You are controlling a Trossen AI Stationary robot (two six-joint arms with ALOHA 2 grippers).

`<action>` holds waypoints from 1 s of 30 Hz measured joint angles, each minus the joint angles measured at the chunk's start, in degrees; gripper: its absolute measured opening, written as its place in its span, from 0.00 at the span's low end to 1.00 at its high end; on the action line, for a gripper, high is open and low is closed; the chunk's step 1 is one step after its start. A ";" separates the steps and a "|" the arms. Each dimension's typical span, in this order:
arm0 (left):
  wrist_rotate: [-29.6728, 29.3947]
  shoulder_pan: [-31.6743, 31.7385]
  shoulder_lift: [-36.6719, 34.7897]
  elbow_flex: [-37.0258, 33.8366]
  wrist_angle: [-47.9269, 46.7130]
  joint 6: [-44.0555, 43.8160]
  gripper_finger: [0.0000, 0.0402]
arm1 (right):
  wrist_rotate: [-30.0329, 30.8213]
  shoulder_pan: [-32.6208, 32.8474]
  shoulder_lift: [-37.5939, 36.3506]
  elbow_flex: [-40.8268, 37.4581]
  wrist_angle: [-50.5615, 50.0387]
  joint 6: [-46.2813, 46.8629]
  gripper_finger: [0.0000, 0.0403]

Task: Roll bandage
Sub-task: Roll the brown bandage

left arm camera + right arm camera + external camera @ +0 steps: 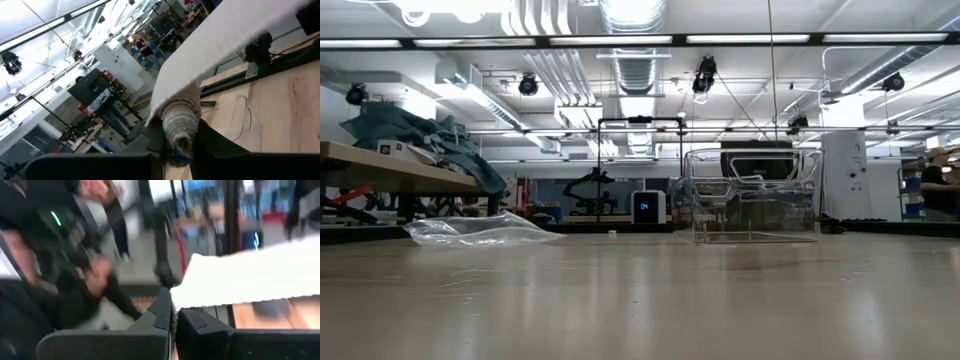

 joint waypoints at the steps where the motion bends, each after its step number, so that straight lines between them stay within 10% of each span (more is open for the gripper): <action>1: 0.14 0.01 -0.46 0.00 0.02 0.06 0.08 | 0.43 -0.41 0.33 -0.05 -4.33 3.71 0.00; 5: 4.91 0.07 -2.72 0.00 2.22 0.46 0.08 | -2.76 -3.11 2.58 -1.21 -17.81 16.99 0.00; 13: 21.99 -0.08 -3.84 0.00 14.73 7.24 0.08 | -11.42 -9.31 5.56 -5.53 -18.81 15.59 0.00; 30: 42.42 -9.54 -3.89 0.00 13.17 0.72 0.08 | -6.80 -18.25 3.38 -14.75 -34.24 15.52 0.00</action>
